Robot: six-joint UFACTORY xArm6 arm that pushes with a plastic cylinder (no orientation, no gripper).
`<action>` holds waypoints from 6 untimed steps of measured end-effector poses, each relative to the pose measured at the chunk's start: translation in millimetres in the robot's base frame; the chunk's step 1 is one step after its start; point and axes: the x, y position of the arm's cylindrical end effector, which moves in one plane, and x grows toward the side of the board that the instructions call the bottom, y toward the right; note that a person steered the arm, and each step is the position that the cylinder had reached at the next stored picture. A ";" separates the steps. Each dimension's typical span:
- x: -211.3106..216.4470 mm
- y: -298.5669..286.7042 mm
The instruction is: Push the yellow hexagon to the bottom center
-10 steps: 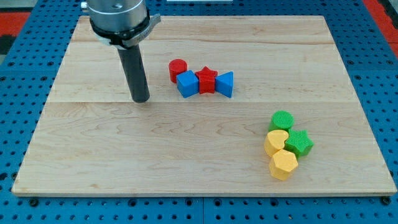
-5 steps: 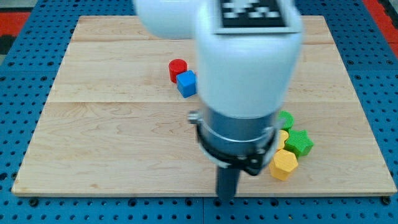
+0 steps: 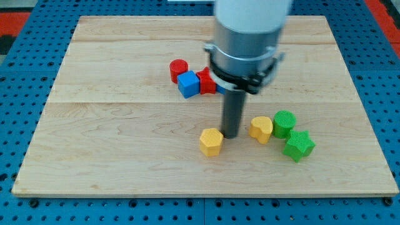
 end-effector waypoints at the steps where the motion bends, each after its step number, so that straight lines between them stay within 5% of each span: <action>1: 26.7 4.4; 3: 86.0 65.6; 5: 81.6 202.1; 6: 37.1 105.8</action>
